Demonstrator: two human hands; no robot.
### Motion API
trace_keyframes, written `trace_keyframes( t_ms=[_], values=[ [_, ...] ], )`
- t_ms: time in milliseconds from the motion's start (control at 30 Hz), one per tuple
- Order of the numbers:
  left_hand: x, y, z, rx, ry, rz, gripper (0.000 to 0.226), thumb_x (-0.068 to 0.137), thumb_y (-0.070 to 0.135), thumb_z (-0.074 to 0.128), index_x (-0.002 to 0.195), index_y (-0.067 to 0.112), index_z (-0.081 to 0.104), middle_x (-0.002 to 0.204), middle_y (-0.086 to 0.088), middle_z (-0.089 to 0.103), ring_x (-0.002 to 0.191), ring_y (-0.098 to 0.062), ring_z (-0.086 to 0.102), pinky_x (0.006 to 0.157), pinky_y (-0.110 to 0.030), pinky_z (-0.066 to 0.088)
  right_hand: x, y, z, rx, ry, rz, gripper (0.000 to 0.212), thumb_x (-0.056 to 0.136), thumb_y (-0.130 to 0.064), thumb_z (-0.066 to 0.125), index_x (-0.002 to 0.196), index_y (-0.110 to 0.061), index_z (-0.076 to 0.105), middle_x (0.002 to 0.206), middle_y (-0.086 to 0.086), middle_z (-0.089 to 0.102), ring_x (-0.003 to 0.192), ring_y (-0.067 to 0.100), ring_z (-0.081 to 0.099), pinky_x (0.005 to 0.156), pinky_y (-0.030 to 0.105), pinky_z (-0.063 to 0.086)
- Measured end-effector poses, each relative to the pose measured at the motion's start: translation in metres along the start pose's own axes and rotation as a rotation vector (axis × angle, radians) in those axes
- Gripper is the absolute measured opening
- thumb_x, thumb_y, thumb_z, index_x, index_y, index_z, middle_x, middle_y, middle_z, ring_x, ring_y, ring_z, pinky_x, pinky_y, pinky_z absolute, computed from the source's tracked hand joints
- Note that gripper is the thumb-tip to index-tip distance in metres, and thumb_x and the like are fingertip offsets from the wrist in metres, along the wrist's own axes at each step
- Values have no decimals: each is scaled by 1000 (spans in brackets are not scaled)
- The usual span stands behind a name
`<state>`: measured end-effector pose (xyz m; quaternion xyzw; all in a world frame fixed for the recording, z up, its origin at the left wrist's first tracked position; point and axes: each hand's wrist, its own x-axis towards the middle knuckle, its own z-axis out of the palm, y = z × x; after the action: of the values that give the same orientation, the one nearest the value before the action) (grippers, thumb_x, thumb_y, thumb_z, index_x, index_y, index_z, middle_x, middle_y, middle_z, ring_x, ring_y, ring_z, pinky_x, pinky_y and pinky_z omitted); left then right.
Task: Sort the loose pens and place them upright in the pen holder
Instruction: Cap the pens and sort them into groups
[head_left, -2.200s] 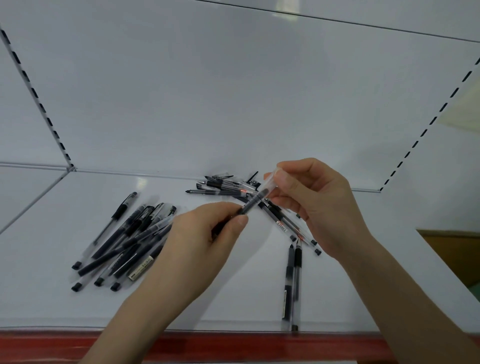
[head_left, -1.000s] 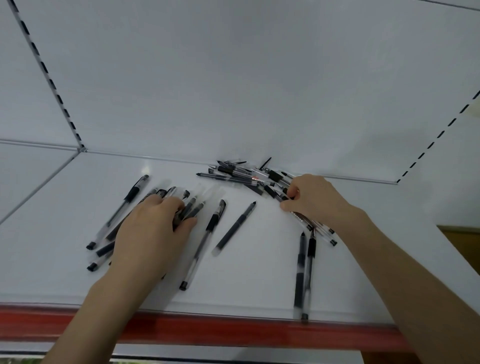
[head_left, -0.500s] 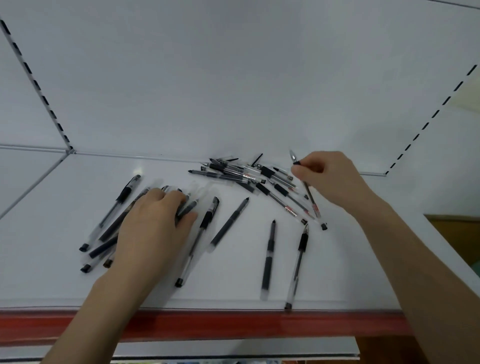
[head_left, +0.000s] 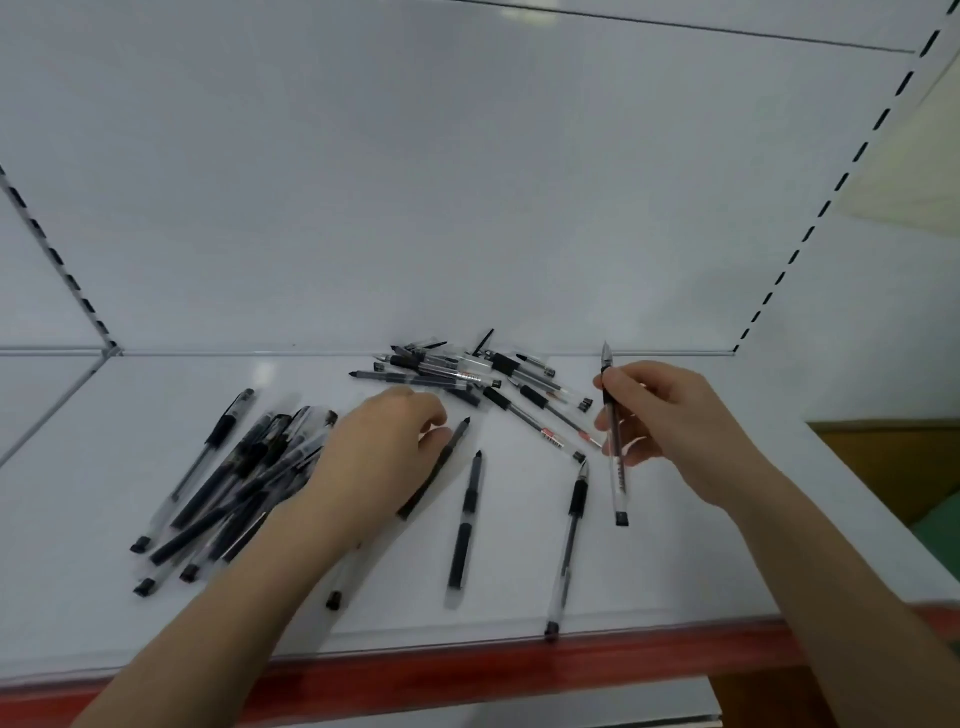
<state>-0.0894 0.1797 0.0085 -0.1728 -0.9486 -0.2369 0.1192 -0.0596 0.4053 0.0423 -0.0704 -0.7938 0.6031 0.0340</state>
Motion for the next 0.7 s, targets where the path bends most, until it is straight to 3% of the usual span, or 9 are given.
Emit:
trace_keyframes(
  t_ms=[133, 233, 367, 433, 567, 700],
  values=[
    [39, -14, 0, 80, -41, -2, 19, 90, 15, 48, 96, 7, 64, 101, -12, 60, 95, -31, 55, 79, -35, 43, -6, 6, 0, -95, 3, -9, 17, 92, -20, 51, 82, -10, 62, 56, 1, 65, 43, 15, 58, 40, 21, 44],
    [68, -29, -4, 147, -21, -33, 23, 91, 10, 45, 104, 5, 63, 106, -17, 58, 98, -34, 54, 80, -36, 42, -7, 9, -1, -147, -6, -15, 18, 92, -20, 52, 82, -9, 62, 54, 0, 65, 43, 14, 58, 39, 20, 43],
    [92, -49, -2, 207, -186, -7, 27, 91, 10, 46, 114, 9, 61, 114, -17, 59, 106, -34, 53, 88, -37, 41, -6, 13, -2, -191, -7, -7, 18, 92, -22, 52, 82, -11, 62, 56, -1, 65, 45, 13, 59, 41, 20, 43],
    [96, -51, -1, 179, -208, 4, 25, 91, 11, 49, 112, 7, 62, 112, -18, 61, 104, -33, 54, 87, -37, 41, -6, 15, -4, -203, -7, -3, 17, 92, -23, 52, 82, -12, 62, 56, -1, 65, 45, 13, 59, 42, 21, 43],
    [105, -29, 6, 87, -73, 72, 22, 91, 15, 51, 103, 3, 65, 104, -19, 64, 98, -34, 57, 85, -38, 45, -5, 17, -9, -201, 9, 8, 16, 92, -22, 52, 81, -14, 62, 57, -1, 66, 46, 13, 60, 43, 21, 42],
    [118, 7, 26, 183, -144, 70, 25, 93, 20, 46, 92, 3, 64, 92, -13, 63, 87, -31, 58, 70, -34, 47, -5, 19, -13, -202, 33, 1, 17, 92, -22, 52, 80, -14, 61, 56, 0, 66, 45, 13, 59, 42, 20, 41]
  ],
)
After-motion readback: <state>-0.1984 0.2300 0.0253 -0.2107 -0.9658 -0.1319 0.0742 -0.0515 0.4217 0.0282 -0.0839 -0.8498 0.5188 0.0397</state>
